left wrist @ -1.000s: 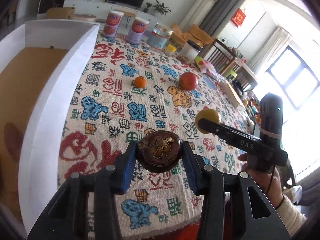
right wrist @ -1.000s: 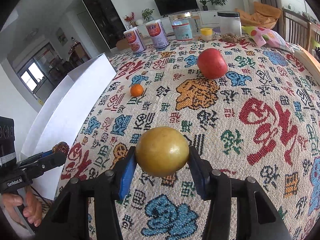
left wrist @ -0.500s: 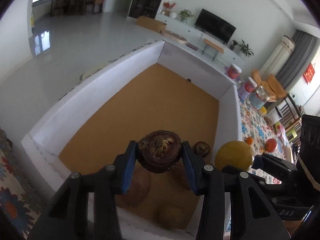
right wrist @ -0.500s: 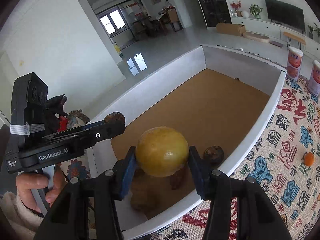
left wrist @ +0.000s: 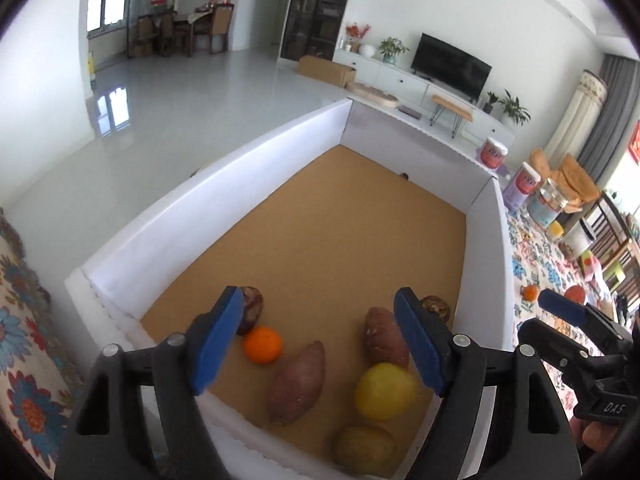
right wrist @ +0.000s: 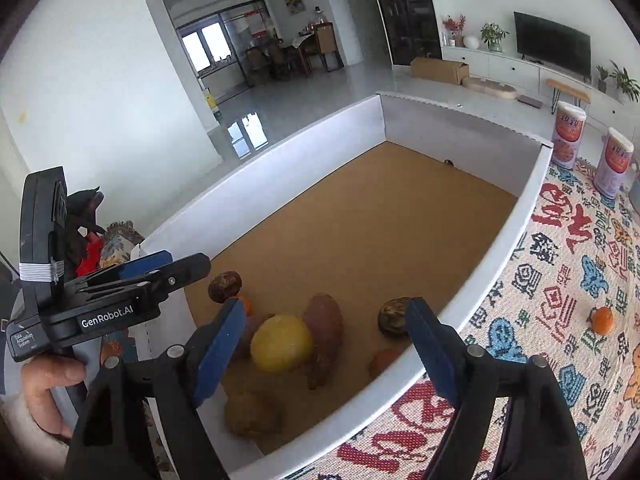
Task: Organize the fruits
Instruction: 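Move both tools back over the mandarin and red apple on the table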
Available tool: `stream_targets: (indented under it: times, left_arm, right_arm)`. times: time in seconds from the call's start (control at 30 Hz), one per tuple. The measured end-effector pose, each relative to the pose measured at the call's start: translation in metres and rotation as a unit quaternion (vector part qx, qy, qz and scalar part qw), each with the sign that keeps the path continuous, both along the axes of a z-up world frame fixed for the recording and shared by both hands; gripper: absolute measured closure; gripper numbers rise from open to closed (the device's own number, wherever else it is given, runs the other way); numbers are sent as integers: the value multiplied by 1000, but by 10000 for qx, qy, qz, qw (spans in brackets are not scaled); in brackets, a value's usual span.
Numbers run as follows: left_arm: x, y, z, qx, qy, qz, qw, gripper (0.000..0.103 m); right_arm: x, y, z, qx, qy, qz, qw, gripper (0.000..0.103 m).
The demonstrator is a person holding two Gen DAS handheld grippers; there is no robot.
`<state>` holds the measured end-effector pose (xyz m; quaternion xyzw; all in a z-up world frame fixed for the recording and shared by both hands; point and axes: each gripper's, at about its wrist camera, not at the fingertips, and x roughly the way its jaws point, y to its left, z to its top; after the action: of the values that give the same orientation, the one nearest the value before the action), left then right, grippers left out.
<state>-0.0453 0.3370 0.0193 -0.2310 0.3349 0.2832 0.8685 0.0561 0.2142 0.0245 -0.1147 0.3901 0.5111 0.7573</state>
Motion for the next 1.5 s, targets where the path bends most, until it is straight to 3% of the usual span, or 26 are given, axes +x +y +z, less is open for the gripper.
stream_targets:
  times: [0.13, 0.23, 0.3, 0.43, 0.57, 0.63, 0.73, 0.9, 1.0, 1.5]
  left_arm:
    - [24, -43, 15, -50, -342, -656, 9972, 22]
    - [51, -91, 21, -131, -448, -1408, 9889, 21]
    - [69, -128, 20, -144, -433, -1934, 9801, 20]
    - [109, -200, 0, -278, -163, -2862, 9576, 18]
    - [151, -259, -30, 186, 208, -3362, 9414, 18]
    - [170, -277, -49, 445, 386, -3379, 9393, 18]
    - [195, -290, -73, 498, 636, -3299, 9406, 18]
    - [218, -292, -108, 479, 895, -3043, 9472, 18]
    - [217, -299, -110, 773, 820, -3029, 9463, 18]
    - [220, -299, -112, 758, 851, -3078, 9446, 13]
  right_arm:
    - [26, -87, -3, 53, -281, -843, 9960, 3]
    - [54, -161, -34, -451, -408, -1649, 9844, 1]
    - [74, -213, -60, -917, -379, -2218, 9700, 1]
    - [95, -316, -95, -1264, -278, -3303, 9350, 1]
    - [102, -376, -109, -1178, -91, -3905, 9130, 1]
    - [102, -380, -104, -1191, -242, -3904, 9126, 1]
    - [105, -375, -103, -1521, -631, -3854, 9080, 1]
    - [109, -380, -110, -1441, -341, -3859, 9106, 0]
    - [111, -383, -111, -1377, -243, -3911, 9097, 0]
    - [112, -382, -112, -1400, -257, -3912, 9092, 0]
